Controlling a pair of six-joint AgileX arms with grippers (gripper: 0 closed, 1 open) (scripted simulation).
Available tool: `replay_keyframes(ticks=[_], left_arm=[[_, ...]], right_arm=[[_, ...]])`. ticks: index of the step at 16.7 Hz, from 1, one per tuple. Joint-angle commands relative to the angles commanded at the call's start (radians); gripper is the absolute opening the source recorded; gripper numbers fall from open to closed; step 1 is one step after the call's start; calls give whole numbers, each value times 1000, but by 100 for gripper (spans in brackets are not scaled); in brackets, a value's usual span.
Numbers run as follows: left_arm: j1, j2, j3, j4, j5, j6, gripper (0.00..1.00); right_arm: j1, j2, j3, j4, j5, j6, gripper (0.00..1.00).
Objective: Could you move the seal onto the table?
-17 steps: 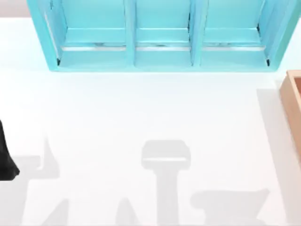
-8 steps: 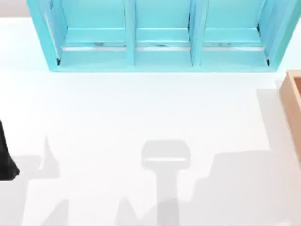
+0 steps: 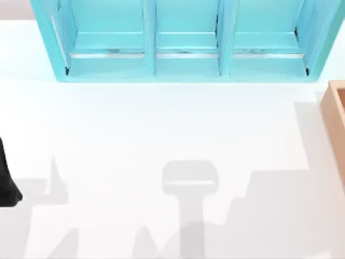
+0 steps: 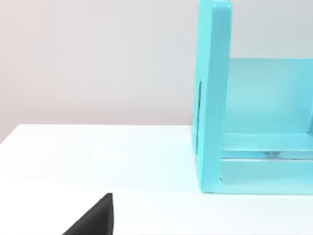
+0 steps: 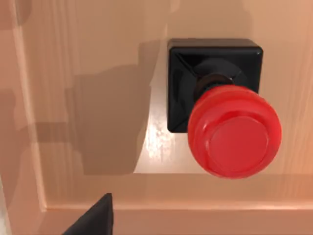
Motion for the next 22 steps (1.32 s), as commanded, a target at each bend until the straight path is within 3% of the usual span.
replay_keyframes(ticks=[9,15,22], left_arm=[[0,0,0,0,0,0,100],[0,0,0,0,0,0,100],[0,0,0,0,0,0,100]], right_arm=[[1,74,-278,358,0,5,100],[1,85,-313,396,0,5,100],[1,85,-313,396,0,5,47]])
